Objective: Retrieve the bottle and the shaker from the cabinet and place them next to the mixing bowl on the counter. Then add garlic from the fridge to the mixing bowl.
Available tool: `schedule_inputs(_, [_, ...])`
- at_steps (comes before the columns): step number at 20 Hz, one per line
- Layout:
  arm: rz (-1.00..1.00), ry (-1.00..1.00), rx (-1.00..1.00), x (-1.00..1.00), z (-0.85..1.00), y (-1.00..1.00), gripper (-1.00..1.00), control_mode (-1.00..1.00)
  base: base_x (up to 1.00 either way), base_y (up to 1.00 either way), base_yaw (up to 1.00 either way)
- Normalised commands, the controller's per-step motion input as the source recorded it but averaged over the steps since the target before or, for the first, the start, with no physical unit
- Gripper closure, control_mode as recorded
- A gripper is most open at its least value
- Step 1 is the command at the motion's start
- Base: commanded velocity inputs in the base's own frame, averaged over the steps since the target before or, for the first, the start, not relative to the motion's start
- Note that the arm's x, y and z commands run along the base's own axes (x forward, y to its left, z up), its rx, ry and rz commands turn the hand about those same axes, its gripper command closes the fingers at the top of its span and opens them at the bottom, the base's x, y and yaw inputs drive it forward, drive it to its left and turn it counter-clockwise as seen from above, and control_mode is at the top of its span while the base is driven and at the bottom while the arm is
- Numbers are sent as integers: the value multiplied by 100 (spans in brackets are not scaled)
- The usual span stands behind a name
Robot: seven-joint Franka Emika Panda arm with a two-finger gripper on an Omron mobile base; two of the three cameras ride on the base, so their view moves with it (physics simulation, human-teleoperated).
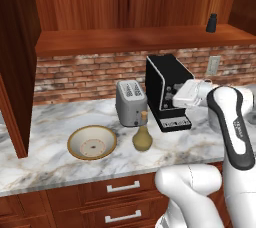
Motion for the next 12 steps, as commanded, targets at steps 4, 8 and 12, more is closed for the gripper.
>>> schedule_inputs(4, [-19,22,-2,-42,39,-11,-100,-100,0,0,0])
schedule_inputs(8, [-15,25,-18,-28,26,-1,-100,-100,0,0,0])
schedule_inputs(12, [-17,37,-24,-21,16,-13,-100,-100,0,0,0])
